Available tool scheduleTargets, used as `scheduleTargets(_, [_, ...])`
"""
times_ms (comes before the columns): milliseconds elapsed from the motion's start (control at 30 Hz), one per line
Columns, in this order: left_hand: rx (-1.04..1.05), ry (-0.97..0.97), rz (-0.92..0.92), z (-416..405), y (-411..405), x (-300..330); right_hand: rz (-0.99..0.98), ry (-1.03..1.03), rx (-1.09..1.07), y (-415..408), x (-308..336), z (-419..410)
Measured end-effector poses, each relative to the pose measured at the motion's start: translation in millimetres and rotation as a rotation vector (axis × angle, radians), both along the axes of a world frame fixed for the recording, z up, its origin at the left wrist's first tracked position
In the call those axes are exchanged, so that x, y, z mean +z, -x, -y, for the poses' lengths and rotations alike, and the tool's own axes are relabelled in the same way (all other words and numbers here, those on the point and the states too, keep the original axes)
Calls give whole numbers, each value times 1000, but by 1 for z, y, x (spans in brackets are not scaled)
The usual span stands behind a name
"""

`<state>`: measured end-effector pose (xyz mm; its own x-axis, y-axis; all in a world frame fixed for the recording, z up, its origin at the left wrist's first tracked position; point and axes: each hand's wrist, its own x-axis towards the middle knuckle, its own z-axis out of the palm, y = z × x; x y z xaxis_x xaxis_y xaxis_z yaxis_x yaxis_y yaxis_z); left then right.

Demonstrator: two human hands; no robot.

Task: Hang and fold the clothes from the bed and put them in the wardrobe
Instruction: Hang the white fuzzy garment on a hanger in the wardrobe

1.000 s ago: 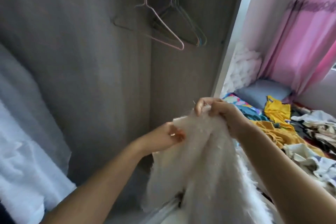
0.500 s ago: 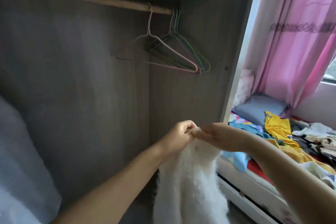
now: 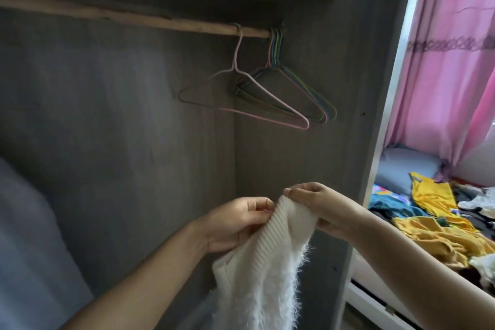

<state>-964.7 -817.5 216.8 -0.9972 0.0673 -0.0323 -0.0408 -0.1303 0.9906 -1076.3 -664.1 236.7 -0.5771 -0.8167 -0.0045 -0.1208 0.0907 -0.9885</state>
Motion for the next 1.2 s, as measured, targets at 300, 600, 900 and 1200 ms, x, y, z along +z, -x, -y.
scheduleTargets(300, [-24,96,214,44,-20,-42,-8,55,29,5,-6,26])
scheduleTargets(600, [103,192,119,27,17,-15,-494,-472,282,28,-27,8])
scheduleTargets(900, [21,300,23,3,41,-4,-1125,-797,168,23,-41,17])
scheduleTargets(1200, [246,986,-107,49,22,-21,-167,-36,-286,22,-41,36])
